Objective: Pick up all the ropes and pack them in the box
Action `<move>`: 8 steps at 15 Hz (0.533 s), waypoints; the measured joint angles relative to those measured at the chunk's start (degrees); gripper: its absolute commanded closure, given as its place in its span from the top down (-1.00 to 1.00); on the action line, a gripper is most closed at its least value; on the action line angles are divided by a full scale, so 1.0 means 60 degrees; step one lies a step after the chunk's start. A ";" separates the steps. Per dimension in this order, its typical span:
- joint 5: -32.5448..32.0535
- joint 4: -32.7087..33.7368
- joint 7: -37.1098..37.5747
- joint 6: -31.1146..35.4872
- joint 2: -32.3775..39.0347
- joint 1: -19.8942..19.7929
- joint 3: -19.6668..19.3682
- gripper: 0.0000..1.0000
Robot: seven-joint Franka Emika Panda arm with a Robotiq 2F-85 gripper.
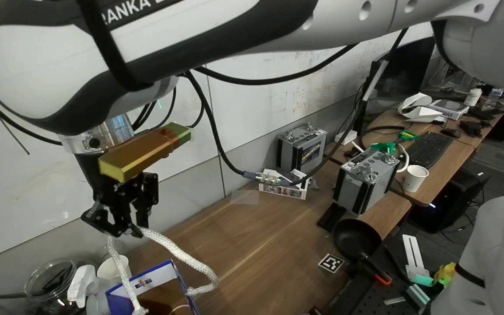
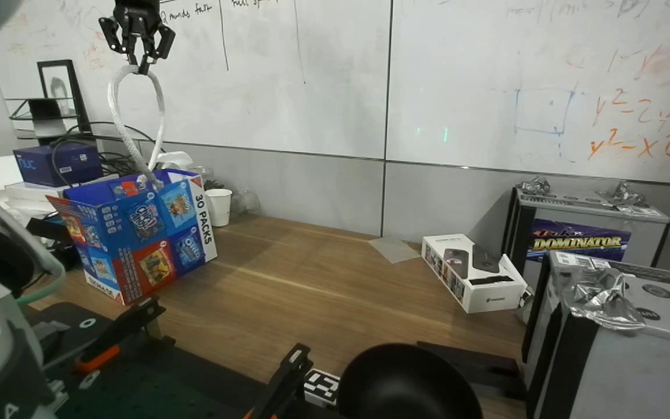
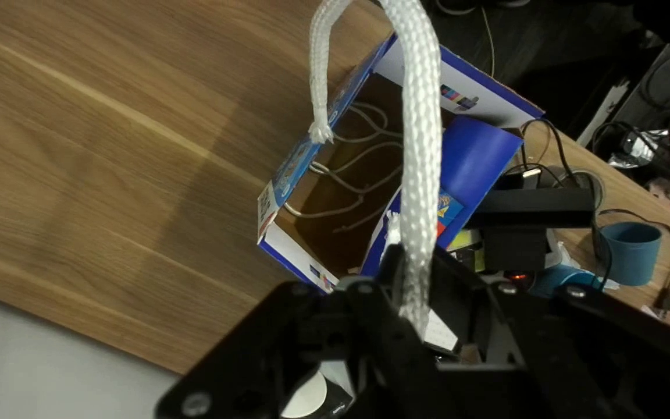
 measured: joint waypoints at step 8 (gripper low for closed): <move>-0.0066 0.1179 0.1403 -0.0770 0.0551 0.0472 -0.0020 -0.85</move>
